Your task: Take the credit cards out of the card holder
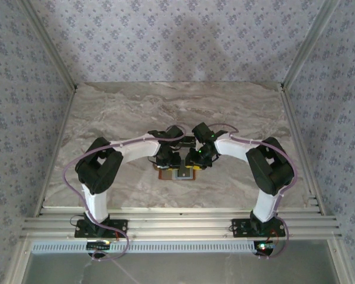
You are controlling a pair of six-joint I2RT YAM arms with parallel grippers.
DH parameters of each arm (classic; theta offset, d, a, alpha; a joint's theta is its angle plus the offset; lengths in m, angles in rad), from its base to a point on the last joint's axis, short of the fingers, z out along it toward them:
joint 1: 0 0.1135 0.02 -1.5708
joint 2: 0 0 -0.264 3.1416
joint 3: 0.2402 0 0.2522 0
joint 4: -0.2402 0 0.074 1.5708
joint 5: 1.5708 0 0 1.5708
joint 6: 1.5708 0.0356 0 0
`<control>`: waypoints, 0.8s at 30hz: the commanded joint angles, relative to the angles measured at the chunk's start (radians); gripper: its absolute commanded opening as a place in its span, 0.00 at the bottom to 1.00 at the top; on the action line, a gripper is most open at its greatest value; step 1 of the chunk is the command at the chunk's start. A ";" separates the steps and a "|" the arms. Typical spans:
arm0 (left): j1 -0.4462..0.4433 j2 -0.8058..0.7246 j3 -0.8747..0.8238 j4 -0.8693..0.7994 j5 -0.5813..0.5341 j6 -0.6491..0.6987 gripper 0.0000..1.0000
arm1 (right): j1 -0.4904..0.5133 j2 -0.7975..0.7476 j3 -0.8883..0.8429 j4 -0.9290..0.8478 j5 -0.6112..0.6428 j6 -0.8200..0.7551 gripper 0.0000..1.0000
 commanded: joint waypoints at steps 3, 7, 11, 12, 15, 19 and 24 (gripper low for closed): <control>-0.004 -0.079 0.009 -0.054 -0.024 -0.016 0.25 | 0.001 -0.024 -0.009 -0.052 0.033 -0.001 0.36; -0.004 -0.087 0.030 -0.018 0.012 -0.022 0.26 | -0.003 -0.055 -0.012 -0.059 0.038 0.004 0.37; -0.005 -0.073 0.044 -0.008 0.037 -0.019 0.27 | -0.002 -0.061 -0.015 -0.065 0.039 0.002 0.38; -0.004 -0.067 0.044 -0.002 0.048 -0.020 0.27 | -0.002 -0.061 -0.016 -0.066 0.040 0.002 0.38; -0.004 -0.040 0.047 0.006 0.062 -0.018 0.27 | -0.004 -0.054 -0.018 -0.061 0.042 0.003 0.38; -0.005 -0.010 0.048 0.015 0.075 -0.014 0.28 | -0.004 -0.030 -0.024 -0.049 0.042 0.002 0.38; -0.006 0.015 0.044 0.022 0.071 -0.010 0.29 | -0.005 -0.001 -0.034 -0.033 0.036 0.002 0.37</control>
